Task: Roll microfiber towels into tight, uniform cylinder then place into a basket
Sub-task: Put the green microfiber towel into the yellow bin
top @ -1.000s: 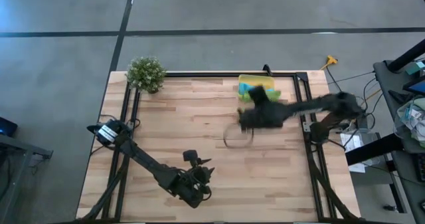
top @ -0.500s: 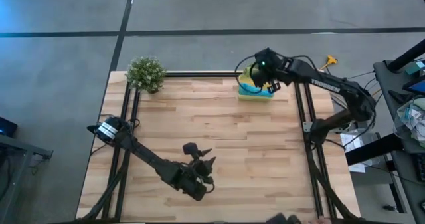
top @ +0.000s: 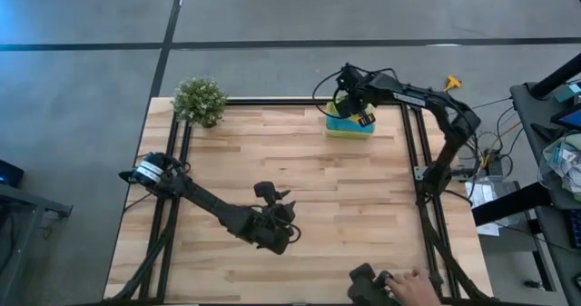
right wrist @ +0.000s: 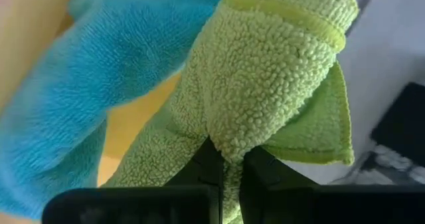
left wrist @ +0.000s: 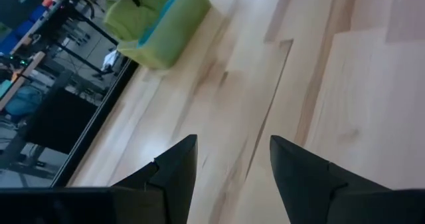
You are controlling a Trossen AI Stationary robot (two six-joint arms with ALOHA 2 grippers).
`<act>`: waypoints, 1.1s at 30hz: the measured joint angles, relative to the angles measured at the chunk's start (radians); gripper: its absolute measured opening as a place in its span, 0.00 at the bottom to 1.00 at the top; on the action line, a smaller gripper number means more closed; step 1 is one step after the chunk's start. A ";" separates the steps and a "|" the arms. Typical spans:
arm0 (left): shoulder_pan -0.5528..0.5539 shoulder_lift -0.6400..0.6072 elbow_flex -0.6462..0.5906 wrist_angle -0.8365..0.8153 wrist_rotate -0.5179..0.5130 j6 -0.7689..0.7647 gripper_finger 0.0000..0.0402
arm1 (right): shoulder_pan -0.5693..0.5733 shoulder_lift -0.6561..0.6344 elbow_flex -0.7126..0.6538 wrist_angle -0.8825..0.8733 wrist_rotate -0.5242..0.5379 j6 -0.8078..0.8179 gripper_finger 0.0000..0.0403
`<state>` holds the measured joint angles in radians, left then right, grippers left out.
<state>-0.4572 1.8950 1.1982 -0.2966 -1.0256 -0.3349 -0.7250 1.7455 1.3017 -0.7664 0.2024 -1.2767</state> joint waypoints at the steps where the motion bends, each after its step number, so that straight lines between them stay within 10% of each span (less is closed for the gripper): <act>1: 0.000 0.000 -0.008 0.000 0.000 -0.006 0.43 | 0.000 0.022 0.004 0.000 0.001 -0.003 0.03; 33: 0.005 -0.018 -0.061 0.026 0.005 -0.077 0.43 | -0.127 0.141 0.036 0.030 -0.229 0.016 0.15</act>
<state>-0.4526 1.8767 1.1377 -0.2702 -1.0203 -0.4122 -0.8524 1.8866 1.3375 -0.7361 -0.0263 -1.2607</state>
